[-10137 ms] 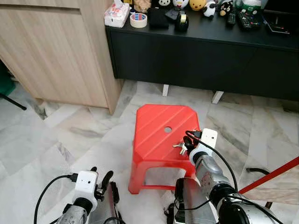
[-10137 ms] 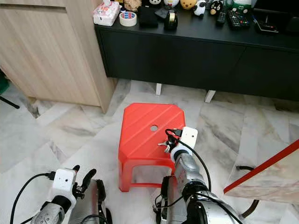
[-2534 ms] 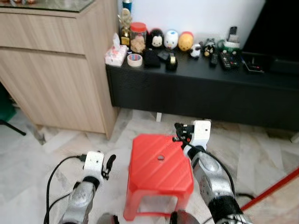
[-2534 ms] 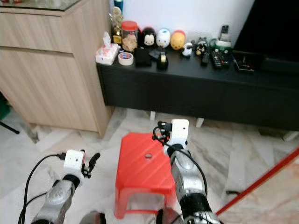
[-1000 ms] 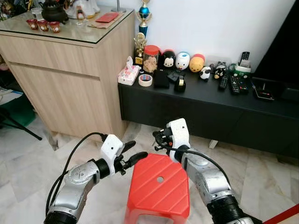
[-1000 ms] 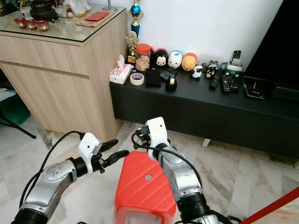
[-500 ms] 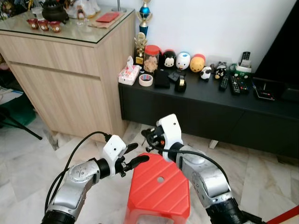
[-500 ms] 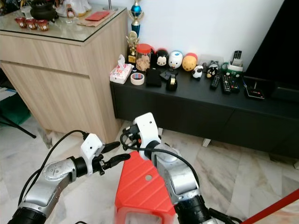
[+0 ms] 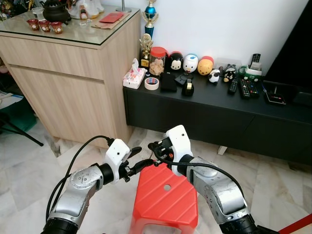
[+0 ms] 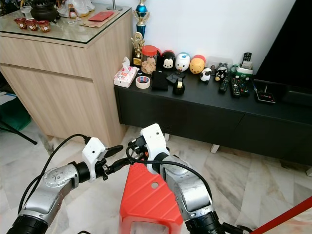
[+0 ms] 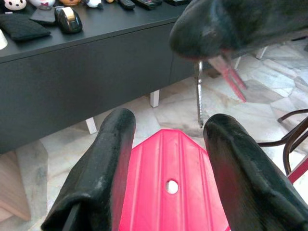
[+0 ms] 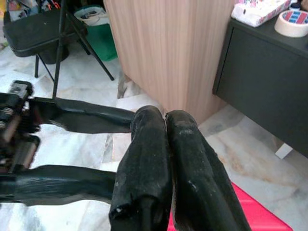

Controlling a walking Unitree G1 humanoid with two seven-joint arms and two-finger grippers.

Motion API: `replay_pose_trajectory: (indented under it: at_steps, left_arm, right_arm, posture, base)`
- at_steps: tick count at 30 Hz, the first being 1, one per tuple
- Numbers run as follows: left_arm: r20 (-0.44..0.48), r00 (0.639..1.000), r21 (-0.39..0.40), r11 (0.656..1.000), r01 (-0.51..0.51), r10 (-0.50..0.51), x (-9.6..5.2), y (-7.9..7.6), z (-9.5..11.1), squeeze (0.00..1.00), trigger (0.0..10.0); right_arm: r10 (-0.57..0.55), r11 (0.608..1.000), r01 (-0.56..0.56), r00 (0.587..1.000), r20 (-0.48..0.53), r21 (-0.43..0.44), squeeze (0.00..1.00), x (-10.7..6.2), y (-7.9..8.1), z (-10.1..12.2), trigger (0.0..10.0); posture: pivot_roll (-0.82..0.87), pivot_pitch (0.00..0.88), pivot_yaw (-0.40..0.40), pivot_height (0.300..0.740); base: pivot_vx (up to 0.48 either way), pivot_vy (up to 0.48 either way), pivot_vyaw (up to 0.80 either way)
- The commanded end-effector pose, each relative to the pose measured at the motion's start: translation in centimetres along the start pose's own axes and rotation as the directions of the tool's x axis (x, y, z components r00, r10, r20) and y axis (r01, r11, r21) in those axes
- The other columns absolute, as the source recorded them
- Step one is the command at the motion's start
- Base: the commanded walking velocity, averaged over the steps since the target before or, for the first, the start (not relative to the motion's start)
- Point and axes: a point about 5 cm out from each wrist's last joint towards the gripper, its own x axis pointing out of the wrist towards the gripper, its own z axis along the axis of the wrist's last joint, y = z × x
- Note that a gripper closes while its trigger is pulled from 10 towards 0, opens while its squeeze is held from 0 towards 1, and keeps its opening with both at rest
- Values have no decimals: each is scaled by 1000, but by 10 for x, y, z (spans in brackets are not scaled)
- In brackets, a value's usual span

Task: Hang keys on a hook

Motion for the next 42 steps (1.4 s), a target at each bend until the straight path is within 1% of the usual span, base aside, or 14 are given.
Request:
replay_pose_trajectory:
  at_steps: [1, 2, 3, 4, 5, 7, 8, 9, 42]
  left_arm:
    - [-3, 1000, -4, 1000, 4, -4, 1, 2, 1, 0, 5922]
    - [-4, 1000, -7, 1000, 7, -7, 1, 1, 1, 0, 4902]
    - [-5, 1000, -9, 1000, 8, -8, 1, 1, 1, 0, 4941]
    - [-5, 1000, -9, 1000, 9, -9, 1, 0, 1, 0, 7294]
    - [-6, 1000, -10, 1000, 10, -10, 1, 0, 1, 0, 10000]
    - [-6, 1000, -9, 1000, 9, -9, 1, 0, 0, 0, 10000]
    - [-7, 1000, -12, 1000, 13, -13, 1, 0, 0, 0, 4706]
    - [-6, 1000, -18, 1000, 11, -12, 1, 0, 0, 0, 0]
    - [-5, 1000, -58, 998, 29, -29, -2, -1, -2, 0, 0]
  right_arm:
    - [3, 1000, -3, 1000, 1, 2, 0, -3, 1, 0, 10000]
    - [4, 1000, -4, 1000, 1, 1, 0, -3, 2, 0, 10000]
    - [5, 1000, -5, 1000, 2, 1, 0, -3, 2, 0, 10000]
    - [8, 1000, -8, 1000, 4, 1, 0, -3, 2, 1, 10000]
    - [16, 1000, -16, 1000, 9, -2, 0, -3, 4, 3, 10000]
    - [19, 1000, -19, 1000, 10, -2, 0, -3, 4, 3, 10000]
    - [20, 1000, -20, 1000, 11, -3, 0, -2, 5, 3, 10000]
    - [21, 1000, -21, 1000, 11, -4, 0, -2, 5, 4, 10000]
    - [23, 1000, -23, 1000, 14, -5, 0, 0, 8, 7, 10000]
  posture:
    - [52, 12, -88, 740]
    - [50, 10, -87, 740]
    - [50, 10, -87, 740]
    - [51, 8, -88, 740]
    - [53, 6, -88, 740]
    - [53, 6, -88, 740]
    - [53, 6, -88, 740]
    - [53, 2, -88, 740]
    - [53, 21, -83, 740]
  base:
    - [0, 0, 0]
    - [0, 0, 0]
    - [0, 0, 0]
    - [0, 0, 0]
    - [0, 0, 0]
    - [0, 0, 0]
    - [0, 0, 0]
    - [0, 0, 0]
    - [0, 0, 0]
